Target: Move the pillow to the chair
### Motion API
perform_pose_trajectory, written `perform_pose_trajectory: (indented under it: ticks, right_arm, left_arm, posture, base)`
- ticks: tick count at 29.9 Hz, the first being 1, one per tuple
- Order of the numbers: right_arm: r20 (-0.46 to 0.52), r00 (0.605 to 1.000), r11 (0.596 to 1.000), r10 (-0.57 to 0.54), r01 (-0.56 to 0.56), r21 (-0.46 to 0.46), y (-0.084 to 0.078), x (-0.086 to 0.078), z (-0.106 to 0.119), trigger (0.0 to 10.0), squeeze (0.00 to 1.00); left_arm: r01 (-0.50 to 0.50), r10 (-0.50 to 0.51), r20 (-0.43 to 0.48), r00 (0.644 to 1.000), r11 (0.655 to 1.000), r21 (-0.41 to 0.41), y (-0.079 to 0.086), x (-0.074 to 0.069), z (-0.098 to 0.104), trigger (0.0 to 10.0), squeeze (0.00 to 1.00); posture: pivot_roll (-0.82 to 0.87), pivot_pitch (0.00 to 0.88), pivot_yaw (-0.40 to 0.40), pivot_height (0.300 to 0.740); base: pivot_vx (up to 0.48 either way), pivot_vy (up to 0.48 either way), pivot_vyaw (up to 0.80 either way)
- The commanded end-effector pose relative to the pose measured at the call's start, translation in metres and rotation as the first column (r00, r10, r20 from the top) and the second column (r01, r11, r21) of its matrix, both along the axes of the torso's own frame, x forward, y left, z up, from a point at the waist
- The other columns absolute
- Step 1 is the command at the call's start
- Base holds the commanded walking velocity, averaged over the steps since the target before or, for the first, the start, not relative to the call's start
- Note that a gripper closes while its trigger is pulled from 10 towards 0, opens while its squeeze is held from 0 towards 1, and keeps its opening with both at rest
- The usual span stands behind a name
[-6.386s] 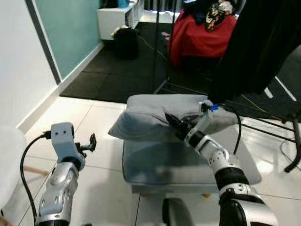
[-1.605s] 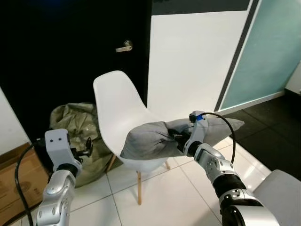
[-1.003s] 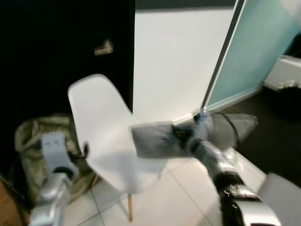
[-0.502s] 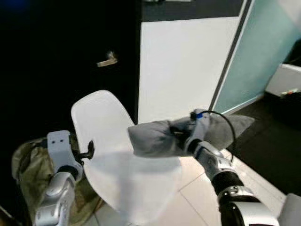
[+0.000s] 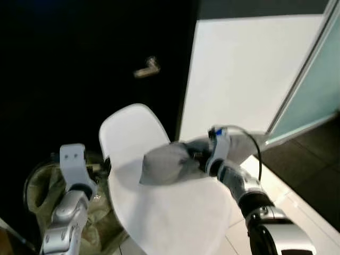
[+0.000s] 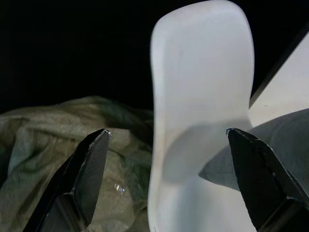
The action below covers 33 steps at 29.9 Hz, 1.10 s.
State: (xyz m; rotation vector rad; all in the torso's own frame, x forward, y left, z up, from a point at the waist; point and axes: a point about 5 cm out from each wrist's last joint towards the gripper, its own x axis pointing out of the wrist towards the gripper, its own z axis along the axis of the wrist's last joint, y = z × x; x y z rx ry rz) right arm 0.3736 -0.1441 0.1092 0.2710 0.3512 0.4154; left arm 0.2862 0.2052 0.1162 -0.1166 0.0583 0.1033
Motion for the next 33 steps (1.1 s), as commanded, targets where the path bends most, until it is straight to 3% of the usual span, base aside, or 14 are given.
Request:
perform_pose_trajectory:
  ticks: [1, 11, 19, 27, 33]
  right_arm:
    - [0.034, 0.999, 1.0, -0.006, 0.007, -0.017, -0.007, 0.003, 0.009, 10.0, 0.0]
    - [-0.026, 0.999, 0.998, 0.045, -0.047, -0.051, -0.002, 0.001, 0.002, 10.0, 0.0]
    - [-0.135, 0.982, 0.98, 0.129, -0.147, -0.134, 0.007, -0.005, -0.012, 10.0, 0.0]
    - [-0.124, 0.987, 0.99, 0.103, -0.114, -0.086, 0.01, 0.001, -0.001, 10.0, 0.0]
    - [-0.137, 0.987, 0.989, 0.087, -0.102, -0.106, 0.008, 0.002, -0.001, 10.0, 0.0]
  left_arm:
    - [0.006, -0.006, -0.024, 1.0, 1.0, -0.005, -0.003, -0.001, -0.005, 10.0, 0.0]
    - [-0.027, 0.026, -0.034, 0.999, 0.999, -0.036, -0.001, 0.002, -0.004, 10.0, 0.0]
    - [-0.048, 0.046, -0.042, 0.998, 0.998, -0.034, 0.001, 0.003, -0.003, 10.0, 0.0]
    - [-0.053, 0.052, -0.045, 0.998, 0.998, -0.037, 0.001, 0.001, -0.003, 10.0, 0.0]
    - [-0.05, 0.048, -0.048, 0.998, 0.998, -0.043, 0.0, 0.0, -0.002, 10.0, 0.0]
  posture:
    - [-0.11, 0.009, -0.047, 0.735]
    - [-0.11, 0.006, -0.054, 0.735]
    - [-0.11, 0.006, -0.055, 0.73]
    - [-0.11, 0.018, -0.057, 0.695]
    - [-0.1, 0.022, -0.059, 0.675]
  base:
    - [0.0, 0.0, 0.0]
    - [0.0, 0.0, 0.0]
    - [0.0, 0.0, 0.0]
    - [0.0, 0.0, 0.0]
    - [0.0, 0.0, 0.0]
